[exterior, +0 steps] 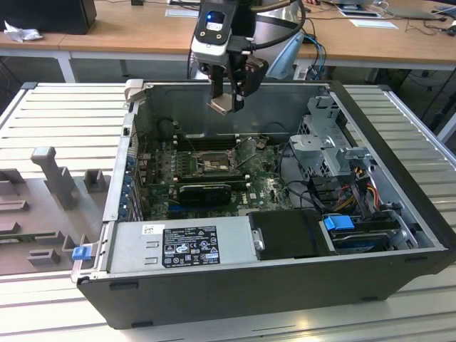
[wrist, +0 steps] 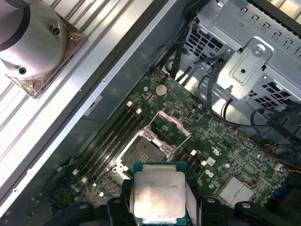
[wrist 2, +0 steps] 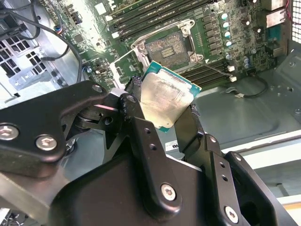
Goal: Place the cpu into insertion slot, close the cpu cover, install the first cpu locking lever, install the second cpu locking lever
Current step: 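Place the cpu into insertion slot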
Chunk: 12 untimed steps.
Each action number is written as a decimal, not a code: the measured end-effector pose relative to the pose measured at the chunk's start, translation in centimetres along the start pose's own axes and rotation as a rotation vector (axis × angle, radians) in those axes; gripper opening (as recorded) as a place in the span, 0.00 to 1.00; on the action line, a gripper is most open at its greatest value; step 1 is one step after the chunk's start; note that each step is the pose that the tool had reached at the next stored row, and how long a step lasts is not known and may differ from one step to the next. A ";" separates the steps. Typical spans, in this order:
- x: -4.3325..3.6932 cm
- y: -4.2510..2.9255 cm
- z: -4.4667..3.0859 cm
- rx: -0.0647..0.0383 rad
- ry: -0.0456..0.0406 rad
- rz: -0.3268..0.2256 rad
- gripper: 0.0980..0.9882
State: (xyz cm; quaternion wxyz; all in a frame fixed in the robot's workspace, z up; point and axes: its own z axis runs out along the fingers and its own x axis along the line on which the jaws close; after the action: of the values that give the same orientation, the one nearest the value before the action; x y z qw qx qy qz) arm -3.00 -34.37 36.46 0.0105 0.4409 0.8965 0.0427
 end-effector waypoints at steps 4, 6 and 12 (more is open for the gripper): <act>0.00 0.00 0.03 0.000 -0.0012 0.014 0.48; 0.00 0.00 0.05 0.000 -0.0020 0.022 0.48; 0.00 -0.01 0.17 -0.001 -0.0063 0.072 0.48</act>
State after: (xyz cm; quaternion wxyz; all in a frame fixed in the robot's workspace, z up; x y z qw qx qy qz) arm -3.00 -34.37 36.29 0.0121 0.4732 0.8799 0.0423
